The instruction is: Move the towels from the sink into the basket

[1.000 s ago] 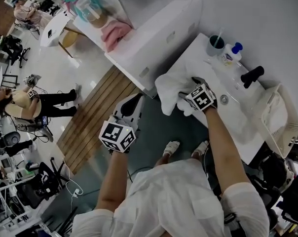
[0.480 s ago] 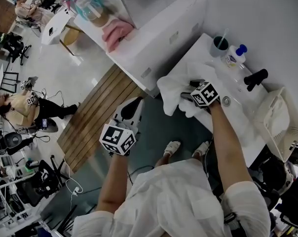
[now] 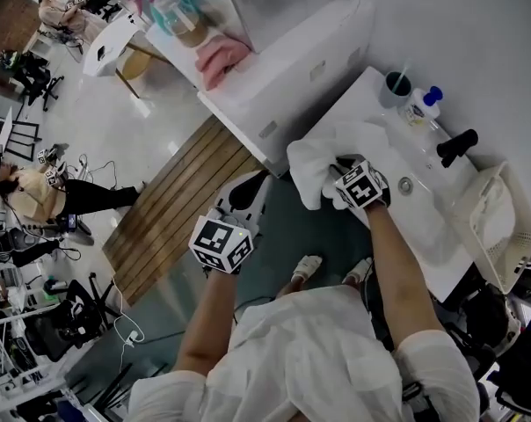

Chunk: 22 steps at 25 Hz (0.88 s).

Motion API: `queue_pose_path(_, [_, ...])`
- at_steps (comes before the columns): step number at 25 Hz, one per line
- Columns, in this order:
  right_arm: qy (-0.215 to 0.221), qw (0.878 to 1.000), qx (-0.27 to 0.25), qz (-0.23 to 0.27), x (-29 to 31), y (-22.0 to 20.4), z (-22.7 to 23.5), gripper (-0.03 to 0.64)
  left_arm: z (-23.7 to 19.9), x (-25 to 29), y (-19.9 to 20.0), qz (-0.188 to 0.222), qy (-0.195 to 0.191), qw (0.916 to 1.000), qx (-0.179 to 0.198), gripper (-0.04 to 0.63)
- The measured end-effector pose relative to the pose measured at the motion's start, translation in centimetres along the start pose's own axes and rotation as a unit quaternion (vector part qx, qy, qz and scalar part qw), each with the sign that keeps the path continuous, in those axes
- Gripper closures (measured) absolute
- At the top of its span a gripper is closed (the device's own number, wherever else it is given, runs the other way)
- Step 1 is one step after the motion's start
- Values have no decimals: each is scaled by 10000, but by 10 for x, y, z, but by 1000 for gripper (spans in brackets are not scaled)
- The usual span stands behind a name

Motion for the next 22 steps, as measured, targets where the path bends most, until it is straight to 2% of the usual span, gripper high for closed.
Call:
queue_pose_path(3, [-208, 9998, -63, 44, -6, -2, -6, 535, 2, -5, 4, 69, 19, 10000, 52, 575])
queue_pose_path(11, [-388, 9984, -108, 392, -36, 9, -25, 538, 10, -21, 18, 292, -30, 9995, 121, 575])
queue_pose_path(18, [-589, 9944, -12, 875, -75, 21, -39, 540, 21, -24, 33, 459, -203, 9986, 186, 575])
queue_pose_path(22, [-761, 9906, 215, 1119, -103, 27, -33, 540, 26, -20, 44, 547, -337, 9976, 243, 575])
Point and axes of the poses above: the fingertips, and each gripper's own axes: x forward along the fingers, z to its right, y out of its top, the point moved 9 cm from there along -x, backward along the fingers, and after that the axes turned 1 degree about -x, right-handed, at the moved point
